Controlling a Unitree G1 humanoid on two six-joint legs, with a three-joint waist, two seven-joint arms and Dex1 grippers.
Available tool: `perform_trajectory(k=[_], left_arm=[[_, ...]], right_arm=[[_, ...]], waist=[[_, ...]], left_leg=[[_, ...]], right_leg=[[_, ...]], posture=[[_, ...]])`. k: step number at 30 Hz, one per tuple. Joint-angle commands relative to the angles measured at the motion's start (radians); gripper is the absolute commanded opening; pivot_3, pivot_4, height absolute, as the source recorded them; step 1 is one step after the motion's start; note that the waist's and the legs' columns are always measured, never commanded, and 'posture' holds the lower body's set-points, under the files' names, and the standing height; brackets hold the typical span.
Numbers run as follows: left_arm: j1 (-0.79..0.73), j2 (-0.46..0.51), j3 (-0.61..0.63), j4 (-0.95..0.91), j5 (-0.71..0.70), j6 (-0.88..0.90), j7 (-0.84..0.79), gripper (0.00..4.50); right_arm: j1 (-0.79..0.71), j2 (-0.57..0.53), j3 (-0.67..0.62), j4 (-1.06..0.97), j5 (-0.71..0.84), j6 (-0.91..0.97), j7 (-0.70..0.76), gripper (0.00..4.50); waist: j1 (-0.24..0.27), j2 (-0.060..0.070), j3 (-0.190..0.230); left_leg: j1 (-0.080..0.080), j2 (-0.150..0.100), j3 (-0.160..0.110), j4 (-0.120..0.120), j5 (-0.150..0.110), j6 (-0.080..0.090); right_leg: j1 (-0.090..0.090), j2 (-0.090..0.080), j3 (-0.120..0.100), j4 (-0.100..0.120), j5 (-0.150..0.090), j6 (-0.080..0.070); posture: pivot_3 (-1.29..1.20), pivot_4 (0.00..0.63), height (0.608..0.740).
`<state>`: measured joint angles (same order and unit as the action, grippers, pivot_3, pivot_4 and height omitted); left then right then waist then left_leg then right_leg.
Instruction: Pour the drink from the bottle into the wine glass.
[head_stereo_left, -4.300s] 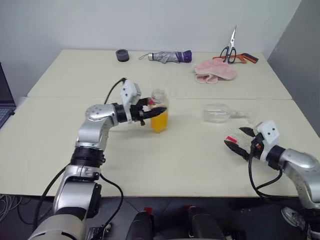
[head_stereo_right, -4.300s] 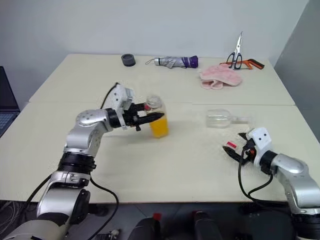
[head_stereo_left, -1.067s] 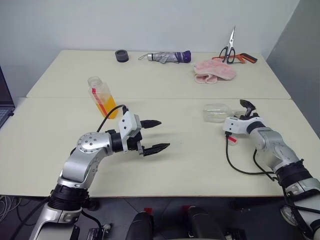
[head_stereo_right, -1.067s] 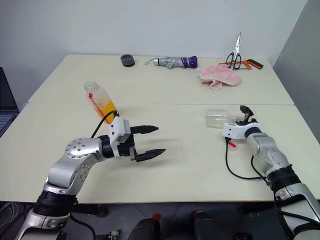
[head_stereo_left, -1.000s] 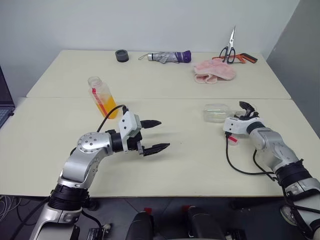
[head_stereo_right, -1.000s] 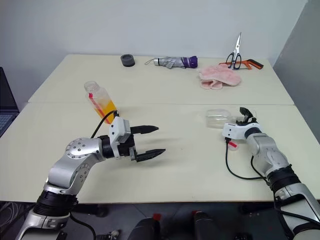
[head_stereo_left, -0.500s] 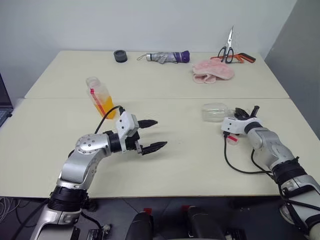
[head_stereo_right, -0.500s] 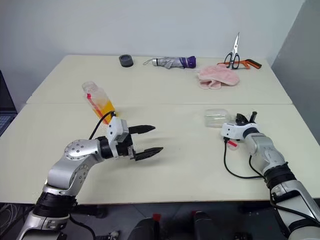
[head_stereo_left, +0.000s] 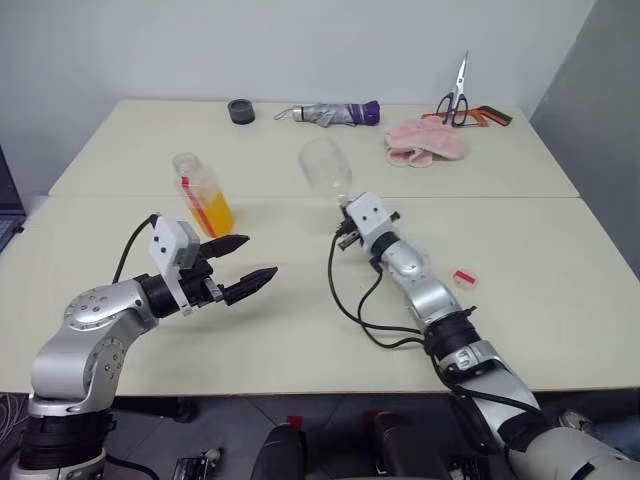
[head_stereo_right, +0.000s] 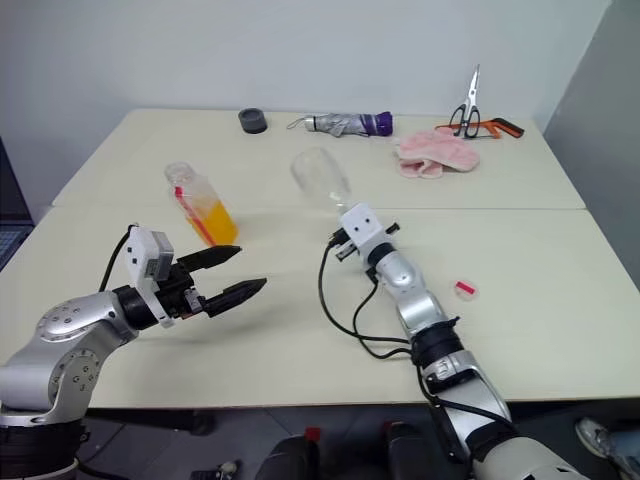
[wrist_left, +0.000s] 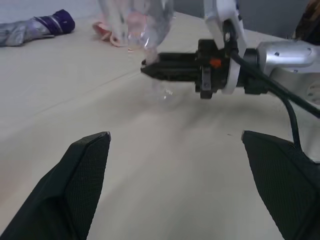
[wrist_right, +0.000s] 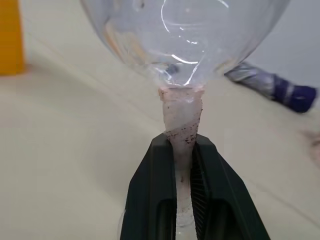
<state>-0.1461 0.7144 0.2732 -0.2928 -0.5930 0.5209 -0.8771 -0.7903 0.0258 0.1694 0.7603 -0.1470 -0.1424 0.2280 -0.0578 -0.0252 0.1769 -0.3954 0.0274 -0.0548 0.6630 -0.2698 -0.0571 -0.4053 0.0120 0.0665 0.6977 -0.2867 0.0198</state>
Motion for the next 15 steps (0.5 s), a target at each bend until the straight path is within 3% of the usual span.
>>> perform_trajectory(k=[1,15], left_arm=[[-0.005,0.023,0.035,-0.053,-0.026,0.015,0.016,4.50],[-0.053,0.078,0.077,-0.035,-0.062,0.045,0.015,4.50]], right_arm=[[-0.048,0.015,-0.044,0.105,0.048,-0.096,0.019,0.09],[-0.006,-0.001,-0.064,0.210,0.092,-0.179,0.126,0.09]], waist=[[0.001,0.000,0.000],[-0.001,0.000,0.000]], left_leg=[[0.000,0.000,0.000,0.000,0.000,0.000],[0.003,0.001,0.001,-0.001,0.000,0.000]], right_leg=[[0.000,0.000,0.000,0.000,0.000,0.000],[0.000,0.003,0.000,0.001,0.000,-0.001]], posture=[[0.00,0.150,0.740],[0.00,0.150,0.740]])
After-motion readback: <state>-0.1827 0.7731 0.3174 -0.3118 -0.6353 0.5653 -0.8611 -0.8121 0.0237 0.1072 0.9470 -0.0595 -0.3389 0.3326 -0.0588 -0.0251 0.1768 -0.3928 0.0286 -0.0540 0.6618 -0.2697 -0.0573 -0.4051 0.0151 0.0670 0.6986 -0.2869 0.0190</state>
